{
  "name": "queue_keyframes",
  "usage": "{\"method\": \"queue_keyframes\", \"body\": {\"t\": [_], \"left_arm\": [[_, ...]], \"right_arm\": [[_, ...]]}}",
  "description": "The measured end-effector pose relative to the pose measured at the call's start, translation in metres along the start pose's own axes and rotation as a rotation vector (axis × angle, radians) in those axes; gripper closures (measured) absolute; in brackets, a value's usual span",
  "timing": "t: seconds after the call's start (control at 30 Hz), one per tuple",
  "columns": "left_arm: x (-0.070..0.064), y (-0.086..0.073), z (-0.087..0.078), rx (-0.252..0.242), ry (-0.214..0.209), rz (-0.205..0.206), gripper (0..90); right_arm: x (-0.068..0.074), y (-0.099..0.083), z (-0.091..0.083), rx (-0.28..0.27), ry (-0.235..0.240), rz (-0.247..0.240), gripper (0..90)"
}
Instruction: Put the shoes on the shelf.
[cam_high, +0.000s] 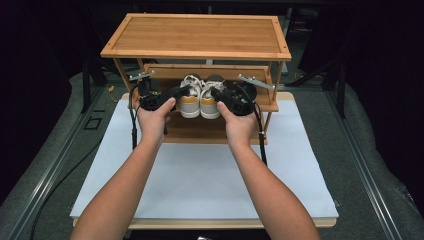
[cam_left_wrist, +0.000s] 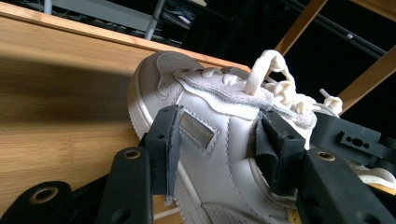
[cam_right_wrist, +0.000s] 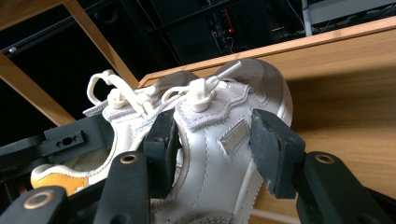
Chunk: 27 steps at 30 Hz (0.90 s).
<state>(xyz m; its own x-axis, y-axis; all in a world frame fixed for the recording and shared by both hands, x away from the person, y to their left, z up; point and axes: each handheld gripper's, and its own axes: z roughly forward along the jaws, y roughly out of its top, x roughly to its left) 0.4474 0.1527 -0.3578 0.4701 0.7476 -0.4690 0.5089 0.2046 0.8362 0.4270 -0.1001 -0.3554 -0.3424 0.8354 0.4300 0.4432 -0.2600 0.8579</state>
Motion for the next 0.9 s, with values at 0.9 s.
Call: {"method": "queue_keyframes", "body": {"t": [0.9], "left_arm": [[0.015, 0.008, 0.019, 0.071, 0.008, -0.052, 52.6]], "right_arm": [[-0.016, 0.006, 0.023, 0.064, -0.003, 0.052, 52.4]]}}
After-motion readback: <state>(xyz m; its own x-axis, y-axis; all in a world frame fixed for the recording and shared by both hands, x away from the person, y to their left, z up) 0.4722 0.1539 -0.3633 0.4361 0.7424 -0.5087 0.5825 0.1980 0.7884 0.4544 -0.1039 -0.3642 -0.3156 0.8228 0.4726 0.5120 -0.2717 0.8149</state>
